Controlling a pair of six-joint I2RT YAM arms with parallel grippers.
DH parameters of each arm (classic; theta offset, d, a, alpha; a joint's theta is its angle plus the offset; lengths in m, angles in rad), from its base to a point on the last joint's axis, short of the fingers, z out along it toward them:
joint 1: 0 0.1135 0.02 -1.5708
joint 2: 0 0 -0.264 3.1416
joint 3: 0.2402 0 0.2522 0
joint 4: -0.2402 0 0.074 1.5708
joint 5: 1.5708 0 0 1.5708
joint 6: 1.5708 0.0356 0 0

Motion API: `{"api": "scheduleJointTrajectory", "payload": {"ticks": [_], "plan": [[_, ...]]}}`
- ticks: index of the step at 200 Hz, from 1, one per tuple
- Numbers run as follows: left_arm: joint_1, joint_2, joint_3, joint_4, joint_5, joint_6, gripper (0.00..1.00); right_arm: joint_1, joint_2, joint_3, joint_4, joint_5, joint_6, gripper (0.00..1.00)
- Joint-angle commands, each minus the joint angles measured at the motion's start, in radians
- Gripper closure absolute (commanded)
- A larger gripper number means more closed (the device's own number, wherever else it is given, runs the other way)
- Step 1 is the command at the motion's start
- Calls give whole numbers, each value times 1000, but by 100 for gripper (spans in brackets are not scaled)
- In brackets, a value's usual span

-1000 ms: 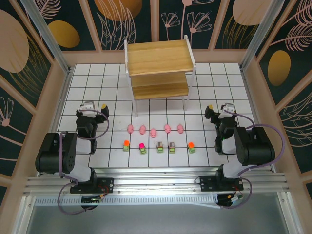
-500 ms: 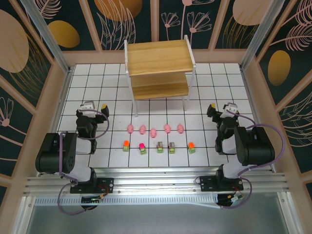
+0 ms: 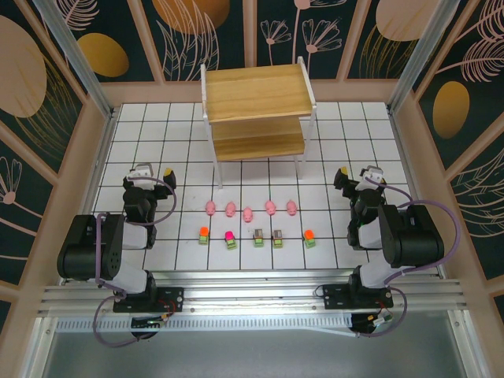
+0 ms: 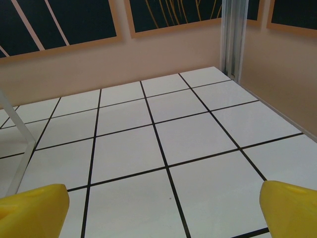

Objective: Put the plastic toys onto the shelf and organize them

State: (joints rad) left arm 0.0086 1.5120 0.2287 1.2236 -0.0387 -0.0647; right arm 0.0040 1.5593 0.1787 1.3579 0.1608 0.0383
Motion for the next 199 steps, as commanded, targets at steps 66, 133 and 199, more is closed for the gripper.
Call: {"api": "scheduleJointTrajectory", "payload": {"ticks": [66,133,199], "plan": [[8,-44,-16,51,-53,-26,1,5,-6,24,-2,-8,-21,1],[-102,-318,-15,-165,-352,-51,1,89,-156,53,-155,178,-69,1],[-231,-518,22,-361,-404,-216,1,225,-341,170,-563,413,68,1]]}}
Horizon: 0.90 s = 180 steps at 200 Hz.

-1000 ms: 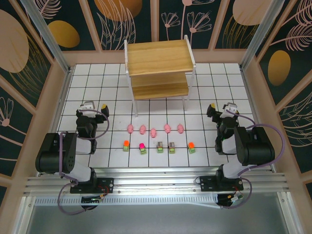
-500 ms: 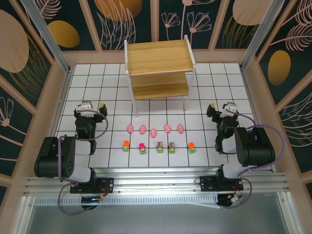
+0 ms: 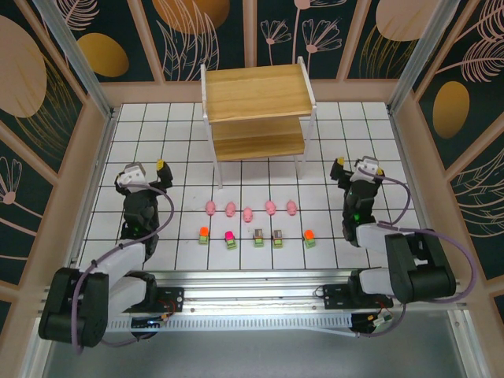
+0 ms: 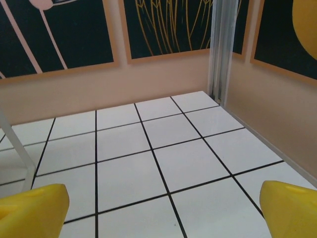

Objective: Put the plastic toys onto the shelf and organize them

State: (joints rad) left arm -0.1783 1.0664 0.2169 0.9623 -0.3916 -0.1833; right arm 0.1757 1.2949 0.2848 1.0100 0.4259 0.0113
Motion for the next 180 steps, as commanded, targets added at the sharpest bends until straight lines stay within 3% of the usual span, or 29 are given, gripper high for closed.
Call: {"api": "scheduleJointTrajectory", "payload": {"ticks": [1,26,50,76,109,180], "plan": [[-46,-76,35,-105,-52,-100,1,56,-80,68,-225,155,101,1],[-116,-125,95,-254,-79,-151,1,103,-155,201,-614,279,342,1],[-217,-170,126,-346,-117,-158,1,138,-218,320,-947,277,517,1],[-361,-215,144,-427,-153,-155,1,273,-334,309,-1042,289,505,1],[-473,-186,216,-607,-163,-219,1,465,-428,311,-1171,345,512,1],[-820,-134,267,-771,-390,-248,2,887,-386,325,-1441,424,705,2]]}}
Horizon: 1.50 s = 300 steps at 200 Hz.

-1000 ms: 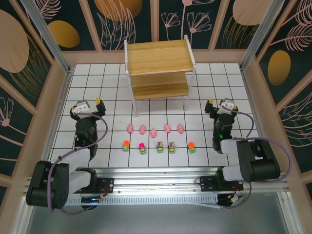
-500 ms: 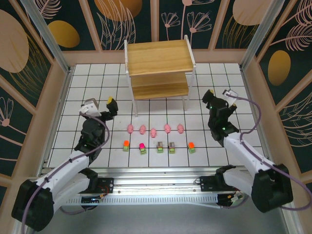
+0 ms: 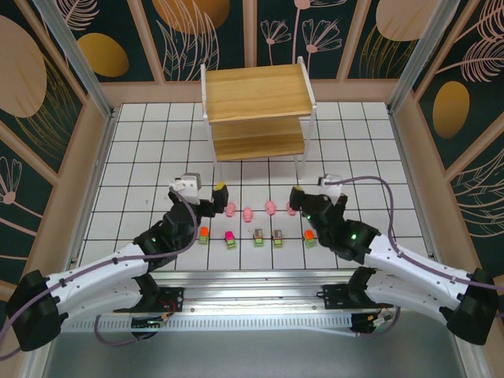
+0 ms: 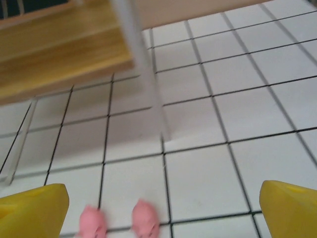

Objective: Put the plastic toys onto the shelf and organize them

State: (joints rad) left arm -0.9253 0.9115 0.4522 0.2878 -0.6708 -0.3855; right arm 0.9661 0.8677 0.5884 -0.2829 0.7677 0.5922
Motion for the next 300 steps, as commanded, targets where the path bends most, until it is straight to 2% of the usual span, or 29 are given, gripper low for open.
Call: {"api": "scheduleJointTrajectory", "payload": {"ticks": [1,41,76,99,151,190,202,244,300], "plan": [[-76,22,32,-99,-113,-48,2,100,45,21,-151,82,129,2],[-179,52,7,-161,-170,-152,6,151,163,7,-270,-7,302,7],[-199,38,-7,-199,-170,-208,7,183,178,-27,-300,-74,374,11],[-199,36,-12,-203,-151,-214,6,194,159,-61,-298,-118,388,17],[-199,52,-12,-198,-121,-216,6,195,133,-96,-318,-227,410,21],[-199,78,-9,-175,-106,-206,5,194,171,-88,-328,-241,417,29],[-198,88,-6,-167,-88,-198,1,194,190,-87,-327,-242,416,29],[-199,83,-13,-161,-73,-192,1,184,230,-79,-345,-235,444,31],[-199,92,-13,-151,-70,-164,1,112,232,-137,-257,-311,400,42]]}}
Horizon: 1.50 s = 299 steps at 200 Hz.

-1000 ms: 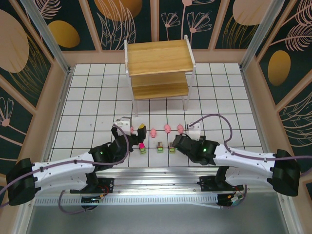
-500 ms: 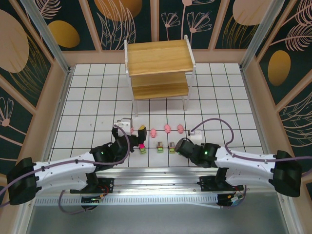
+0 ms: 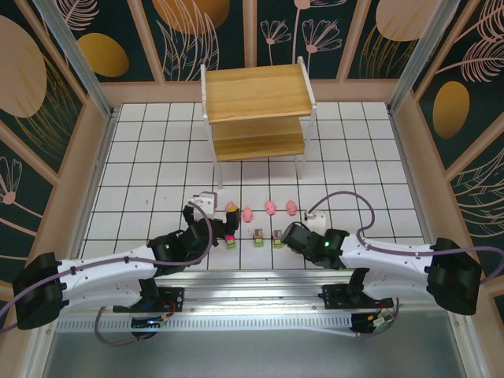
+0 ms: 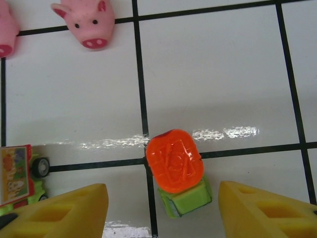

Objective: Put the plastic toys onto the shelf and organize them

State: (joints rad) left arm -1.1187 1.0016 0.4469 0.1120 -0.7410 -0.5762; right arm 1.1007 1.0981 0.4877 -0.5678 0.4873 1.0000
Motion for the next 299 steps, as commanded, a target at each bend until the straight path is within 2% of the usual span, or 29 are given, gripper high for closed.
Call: {"api": "scheduleJointTrajectory", "payload": {"ticks": [1,104,165,199,299], "plan": [[-6,2,-7,25,0,27,1,-23,2,-36,29,-32,-9,42],[-6,-5,-45,55,-1,14,1,-34,82,-29,92,-99,-81,43],[-6,-13,-57,63,-9,13,1,-41,78,-22,89,-67,-71,45],[-5,0,-49,69,-3,17,1,-58,105,-17,92,-61,-65,52],[-6,5,-58,74,-5,14,1,-58,82,-20,72,-36,-36,58]]}}
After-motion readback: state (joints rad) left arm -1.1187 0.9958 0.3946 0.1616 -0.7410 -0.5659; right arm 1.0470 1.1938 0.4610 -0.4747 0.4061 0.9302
